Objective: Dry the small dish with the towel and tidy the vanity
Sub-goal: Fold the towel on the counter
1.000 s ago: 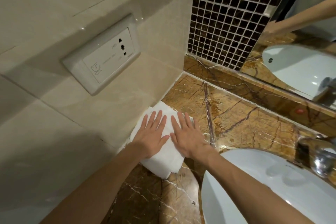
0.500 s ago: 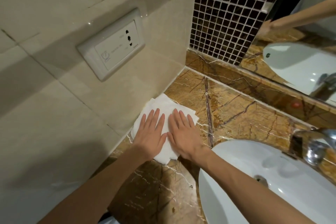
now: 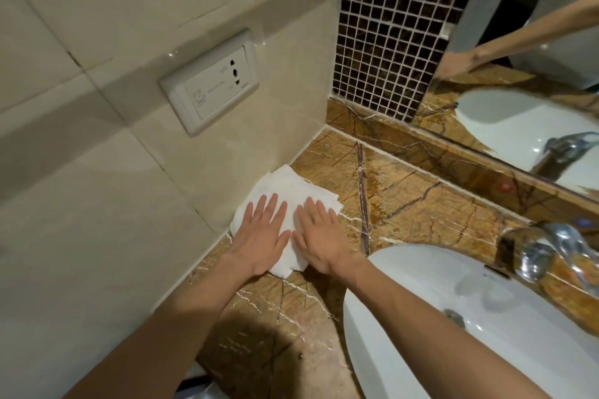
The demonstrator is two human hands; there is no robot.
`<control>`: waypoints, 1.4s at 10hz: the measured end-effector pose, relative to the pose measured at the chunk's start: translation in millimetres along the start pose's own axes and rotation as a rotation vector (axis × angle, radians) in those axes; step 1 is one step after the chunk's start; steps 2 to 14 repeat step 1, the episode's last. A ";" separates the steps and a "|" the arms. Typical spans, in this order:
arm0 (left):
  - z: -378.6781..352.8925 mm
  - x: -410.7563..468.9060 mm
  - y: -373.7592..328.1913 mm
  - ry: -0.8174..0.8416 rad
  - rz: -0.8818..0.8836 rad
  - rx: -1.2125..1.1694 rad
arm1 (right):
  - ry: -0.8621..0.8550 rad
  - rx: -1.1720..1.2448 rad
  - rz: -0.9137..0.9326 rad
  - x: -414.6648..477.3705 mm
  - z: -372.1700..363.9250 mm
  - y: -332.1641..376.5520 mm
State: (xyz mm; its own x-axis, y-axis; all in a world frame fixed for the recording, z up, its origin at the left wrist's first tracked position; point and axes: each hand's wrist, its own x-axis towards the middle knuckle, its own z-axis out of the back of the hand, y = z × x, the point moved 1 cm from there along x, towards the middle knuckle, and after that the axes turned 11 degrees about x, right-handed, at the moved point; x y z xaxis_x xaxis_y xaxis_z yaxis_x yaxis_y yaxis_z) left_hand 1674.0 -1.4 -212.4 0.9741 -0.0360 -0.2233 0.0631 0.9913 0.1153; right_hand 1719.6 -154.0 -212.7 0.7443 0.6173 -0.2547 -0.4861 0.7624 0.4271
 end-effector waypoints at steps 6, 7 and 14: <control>26.4 -6.4 -6.8 -0.068 0.032 -0.098 | -0.092 0.006 -0.046 -12.7 20.8 -4.0; 26.4 -6.4 -6.8 -0.068 0.032 -0.098 | -0.092 0.006 -0.046 -12.7 20.8 -4.0; 26.4 -6.4 -6.8 -0.068 0.032 -0.098 | -0.092 0.006 -0.046 -12.7 20.8 -4.0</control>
